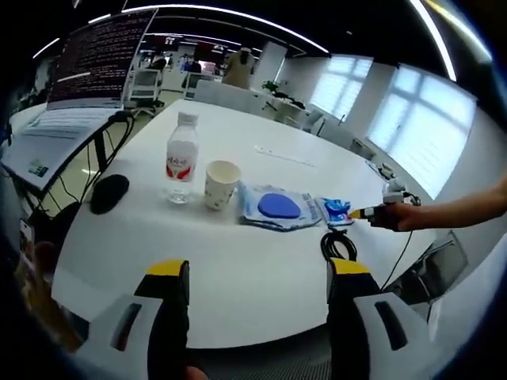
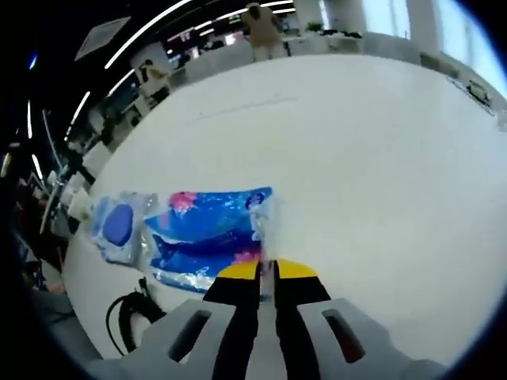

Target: Arrange the tabletop items into an orderly group along one side of the table until the central work area is clear of visible clutter.

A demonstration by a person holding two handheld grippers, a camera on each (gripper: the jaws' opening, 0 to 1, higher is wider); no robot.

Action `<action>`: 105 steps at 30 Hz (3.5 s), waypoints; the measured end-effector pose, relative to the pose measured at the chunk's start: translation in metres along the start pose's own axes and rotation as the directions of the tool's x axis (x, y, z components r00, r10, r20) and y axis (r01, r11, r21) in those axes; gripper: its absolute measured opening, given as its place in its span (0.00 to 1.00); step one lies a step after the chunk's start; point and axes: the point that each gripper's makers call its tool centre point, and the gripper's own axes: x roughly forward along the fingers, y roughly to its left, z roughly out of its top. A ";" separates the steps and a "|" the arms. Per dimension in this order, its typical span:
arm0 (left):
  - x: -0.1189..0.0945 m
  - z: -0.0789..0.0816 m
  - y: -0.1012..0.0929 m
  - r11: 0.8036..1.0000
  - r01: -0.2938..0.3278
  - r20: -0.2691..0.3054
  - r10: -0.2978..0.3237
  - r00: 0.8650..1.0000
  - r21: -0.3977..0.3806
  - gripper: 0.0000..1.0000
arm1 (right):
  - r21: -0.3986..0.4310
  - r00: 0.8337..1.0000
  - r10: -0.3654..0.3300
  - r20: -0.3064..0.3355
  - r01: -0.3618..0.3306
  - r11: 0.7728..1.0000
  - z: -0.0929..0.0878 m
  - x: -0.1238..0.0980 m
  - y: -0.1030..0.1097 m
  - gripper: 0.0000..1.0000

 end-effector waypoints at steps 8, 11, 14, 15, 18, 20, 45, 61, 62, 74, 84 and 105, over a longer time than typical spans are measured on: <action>0.000 0.002 0.000 1.000 0.010 0.000 -0.010 1.000 0.011 0.71 | 0.009 1.000 0.002 -0.001 -0.002 1.000 -0.005 -0.006 0.001 0.05; 0.000 0.001 0.001 1.000 0.013 -0.002 -0.013 1.000 0.016 0.71 | 0.016 1.000 0.003 0.003 -0.003 1.000 -0.008 -0.009 0.003 0.05; 0.000 0.002 0.002 1.000 0.016 0.000 -0.016 1.000 0.014 0.71 | 0.021 1.000 0.003 0.003 -0.003 1.000 -0.010 -0.011 0.004 0.06; -0.001 0.001 0.003 1.000 0.018 -0.002 -0.017 1.000 0.016 0.71 | 0.021 1.000 0.003 0.003 -0.003 1.000 -0.010 -0.011 0.004 0.07; -0.001 0.000 0.004 1.000 0.022 -0.005 -0.022 1.000 0.020 0.70 | 0.013 1.000 0.004 -0.002 -0.004 1.000 -0.014 -0.014 0.008 0.07; 0.000 -0.001 0.005 0.999 0.026 -0.013 -0.025 1.000 0.026 0.70 | 0.001 1.000 0.010 -0.004 -0.010 1.000 -0.015 -0.016 0.011 0.09; 0.018 0.022 0.003 0.981 0.117 -0.061 -0.109 0.992 0.153 0.70 | -0.263 0.979 0.190 0.070 -0.166 0.950 -0.014 -0.067 0.073 0.58; 0.021 0.052 0.008 0.967 0.135 -0.033 -0.131 0.991 0.215 0.70 | -0.282 0.941 0.308 0.139 -0.260 0.923 -0.012 -0.102 0.130 0.91; 0.021 0.052 0.009 0.967 0.135 -0.034 -0.131 0.991 0.216 0.70 | -0.288 0.941 0.309 0.139 -0.260 0.922 -0.012 -0.102 0.131 0.92; 0.019 0.058 0.015 0.968 0.135 -0.020 -0.134 0.991 0.210 0.70 | -0.305 0.944 0.308 0.122 -0.259 0.916 -0.022 -0.107 0.145 0.93; 0.020 0.060 0.016 0.969 0.133 -0.010 -0.134 0.991 0.207 0.70 | -0.301 0.944 0.305 0.126 -0.256 0.919 -0.022 -0.108 0.147 0.92; 0.019 0.053 0.015 0.972 0.131 -0.015 -0.131 0.991 0.193 0.70 | -0.275 0.947 0.305 0.098 -0.269 0.923 -0.039 -0.110 0.151 0.91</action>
